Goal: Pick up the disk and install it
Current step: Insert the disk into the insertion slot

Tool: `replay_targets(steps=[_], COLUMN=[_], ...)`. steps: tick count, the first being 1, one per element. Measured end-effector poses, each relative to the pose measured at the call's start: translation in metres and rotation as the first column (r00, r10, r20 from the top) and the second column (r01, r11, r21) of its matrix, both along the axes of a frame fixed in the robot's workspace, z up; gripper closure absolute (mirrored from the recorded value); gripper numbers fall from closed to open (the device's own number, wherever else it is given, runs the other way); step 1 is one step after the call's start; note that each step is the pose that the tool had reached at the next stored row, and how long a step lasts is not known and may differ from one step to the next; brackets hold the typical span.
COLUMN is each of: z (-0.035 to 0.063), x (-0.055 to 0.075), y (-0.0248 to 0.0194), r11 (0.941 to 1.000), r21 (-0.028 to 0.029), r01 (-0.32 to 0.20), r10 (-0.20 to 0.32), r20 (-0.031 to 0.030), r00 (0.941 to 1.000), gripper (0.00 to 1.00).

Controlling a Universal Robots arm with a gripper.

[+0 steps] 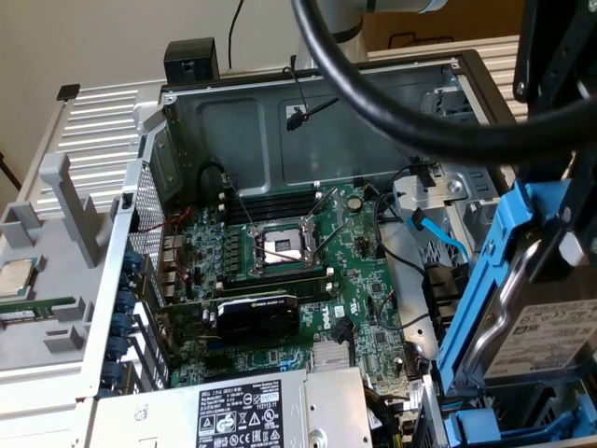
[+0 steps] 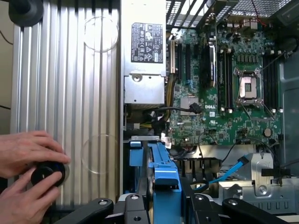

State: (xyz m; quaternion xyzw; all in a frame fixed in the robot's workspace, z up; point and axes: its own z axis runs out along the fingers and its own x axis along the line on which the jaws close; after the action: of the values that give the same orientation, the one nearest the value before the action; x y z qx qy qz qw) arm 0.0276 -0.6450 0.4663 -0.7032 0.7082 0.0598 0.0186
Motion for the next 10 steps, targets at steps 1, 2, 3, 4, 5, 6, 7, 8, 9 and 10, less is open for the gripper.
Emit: replay_targets(steps=[1,2,3,4,5,6,7,8,9,10], z=[0.0000,0.0001,0.0001,0.0001,0.0000,0.0001,0.0001,0.0000,-0.0001,-0.0001], x=[0.0000,0.0000,0.0000,0.0000,0.0000,0.0001,0.0001,0.0002,0.0002,0.0002], y=[0.0000,0.0001,0.0001,0.0001,0.0001,0.0002,0.0002,0.0002,0.0002,0.0003], r11=[1.0000,1.0000,1.0000,1.0000,1.0000,1.0000,1.0000,0.9999,0.9999,0.9999], r21=[-0.0001,-0.0003,-0.0002,-0.0001,-0.0009,-0.0033,-0.0083,-0.0124,-0.0148,-0.0158], r01=[0.000,0.000,0.000,0.000,0.000,0.000,0.000,0.000,0.000,0.000], r10=[0.000,0.000,0.000,0.000,0.000,0.000,0.000,0.000,0.000,0.000], r20=[-0.0001,-0.0001,0.0000,0.0000,0.0000,0.0000,0.0000,0.0000,-0.0001,0.0000], r00=[1.0000,1.0000,1.0000,1.0000,1.0000,1.0000,1.0000,1.0000,1.0000,1.0000], gripper=[0.64,0.64,0.64,0.64,0.64,0.64,0.64,0.64,0.64,0.64])
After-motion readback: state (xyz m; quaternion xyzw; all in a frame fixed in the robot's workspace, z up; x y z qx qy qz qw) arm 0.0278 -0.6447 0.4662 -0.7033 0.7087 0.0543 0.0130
